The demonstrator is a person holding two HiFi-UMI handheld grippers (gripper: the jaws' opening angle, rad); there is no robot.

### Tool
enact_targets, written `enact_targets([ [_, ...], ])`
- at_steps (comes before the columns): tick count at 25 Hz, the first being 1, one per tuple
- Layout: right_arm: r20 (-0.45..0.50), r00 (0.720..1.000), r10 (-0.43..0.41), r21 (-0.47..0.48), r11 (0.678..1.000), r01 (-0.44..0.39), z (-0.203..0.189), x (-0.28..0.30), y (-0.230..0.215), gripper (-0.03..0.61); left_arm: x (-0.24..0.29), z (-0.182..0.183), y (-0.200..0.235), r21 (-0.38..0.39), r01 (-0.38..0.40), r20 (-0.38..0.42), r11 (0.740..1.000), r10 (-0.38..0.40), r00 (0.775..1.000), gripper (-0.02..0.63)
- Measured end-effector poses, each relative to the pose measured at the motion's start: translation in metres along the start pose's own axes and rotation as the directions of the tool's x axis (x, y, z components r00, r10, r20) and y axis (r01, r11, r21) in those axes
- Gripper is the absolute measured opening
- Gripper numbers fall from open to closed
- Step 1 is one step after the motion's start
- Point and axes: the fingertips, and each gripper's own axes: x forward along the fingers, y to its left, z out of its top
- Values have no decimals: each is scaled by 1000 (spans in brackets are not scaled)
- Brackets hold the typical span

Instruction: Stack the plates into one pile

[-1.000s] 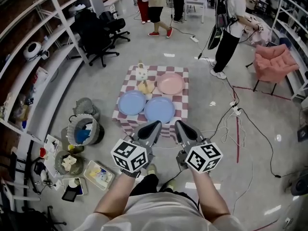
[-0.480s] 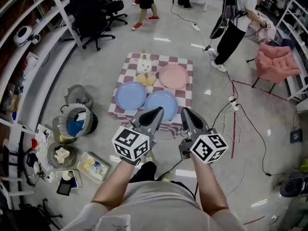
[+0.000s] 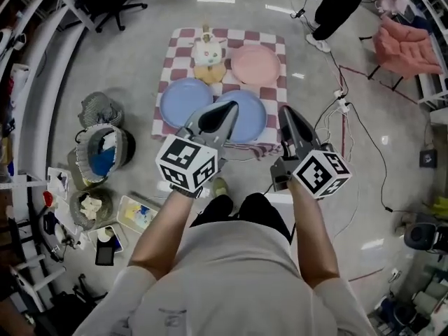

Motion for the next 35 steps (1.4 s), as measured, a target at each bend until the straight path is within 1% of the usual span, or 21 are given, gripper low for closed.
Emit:
enact_targets([
  [5, -28, 998, -53, 30, 998, 54, -14, 14, -23, 8, 15, -21, 6, -23, 35, -29, 999, -36, 999, 6],
  [11, -80, 995, -60, 56, 996, 65, -28, 51, -52, 9, 51, -41, 21, -37, 53, -62, 998, -55, 997, 6],
  [17, -140, 989, -45, 93, 994, 58, -31, 96, -90, 9, 99, -50, 45, -50, 28, -107, 998, -33, 994, 6],
  [22, -202, 979, -39, 103, 993, 61, -32, 134, -136, 9, 148, -61, 65, -48, -6, -142, 999, -1, 990, 6],
  [24, -231, 972, -43, 116, 991, 72, -39, 149, -157, 9, 168, -68, 75, -43, -17, -155, 999, 11, 988, 6],
  [28, -304, 950, -68, 152, 981, 119, -62, 173, -203, 9, 202, -93, 89, -55, -39, -199, 998, 27, 980, 6],
  [31, -351, 933, -81, 169, 974, 149, -81, 187, -230, 9, 218, -111, 100, -70, -64, -229, 995, 47, 972, 6],
  [35, -411, 903, -124, 175, 962, 211, -109, 199, -268, 12, 233, -136, 116, -95, -100, -260, 990, 72, 963, 6],
])
